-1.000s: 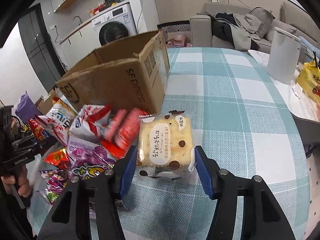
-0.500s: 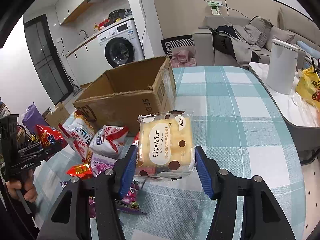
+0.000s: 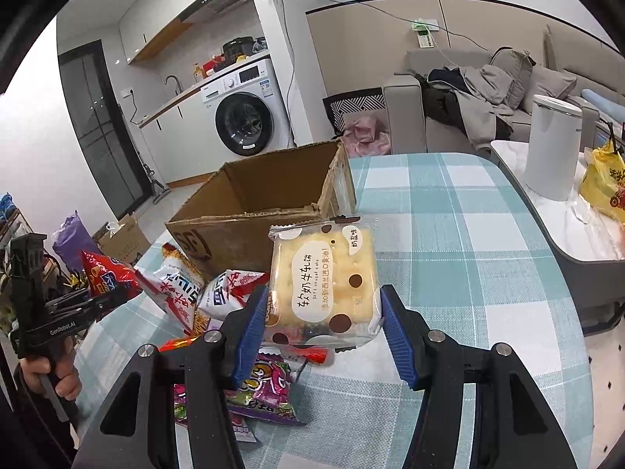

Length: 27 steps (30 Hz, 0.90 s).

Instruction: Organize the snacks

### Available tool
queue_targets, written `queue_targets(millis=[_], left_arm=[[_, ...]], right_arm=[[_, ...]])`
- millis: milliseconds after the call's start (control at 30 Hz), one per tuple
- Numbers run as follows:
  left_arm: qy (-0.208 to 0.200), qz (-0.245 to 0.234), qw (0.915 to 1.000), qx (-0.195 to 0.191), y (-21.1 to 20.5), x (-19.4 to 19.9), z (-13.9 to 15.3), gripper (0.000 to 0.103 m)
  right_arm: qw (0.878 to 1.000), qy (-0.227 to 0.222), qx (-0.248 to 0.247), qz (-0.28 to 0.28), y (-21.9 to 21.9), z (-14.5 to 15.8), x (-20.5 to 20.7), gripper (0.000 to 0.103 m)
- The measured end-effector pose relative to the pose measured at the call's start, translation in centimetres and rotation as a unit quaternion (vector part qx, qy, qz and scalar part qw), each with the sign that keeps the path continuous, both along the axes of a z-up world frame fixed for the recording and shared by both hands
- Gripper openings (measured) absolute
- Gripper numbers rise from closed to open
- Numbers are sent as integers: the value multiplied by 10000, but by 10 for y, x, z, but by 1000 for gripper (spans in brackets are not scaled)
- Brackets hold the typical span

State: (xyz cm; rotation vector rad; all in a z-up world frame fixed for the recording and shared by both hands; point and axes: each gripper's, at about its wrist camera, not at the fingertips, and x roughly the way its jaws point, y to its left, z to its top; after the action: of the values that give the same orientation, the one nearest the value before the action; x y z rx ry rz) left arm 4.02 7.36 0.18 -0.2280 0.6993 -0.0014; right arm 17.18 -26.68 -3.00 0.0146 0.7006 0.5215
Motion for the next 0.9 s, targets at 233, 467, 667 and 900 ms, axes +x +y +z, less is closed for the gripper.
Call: queue_targets(millis=[233,467,667,900], left_arm=[[-165,36,9999,13,1,-6,15,37],[-317,19,9995,54,0,-3,32,37],[-470,-60,9988,113,-9,4,50,37],[-568,-123,9981,185,-18,21,67,37]], right_arm=[[9999,-106,65,92,5,9,-8,57],[9996,-167,169,171,12,15,-11,57],[9992,-220,200,274,23,24,-12,57],[9989,-211,216,365,37,35,-4,57]])
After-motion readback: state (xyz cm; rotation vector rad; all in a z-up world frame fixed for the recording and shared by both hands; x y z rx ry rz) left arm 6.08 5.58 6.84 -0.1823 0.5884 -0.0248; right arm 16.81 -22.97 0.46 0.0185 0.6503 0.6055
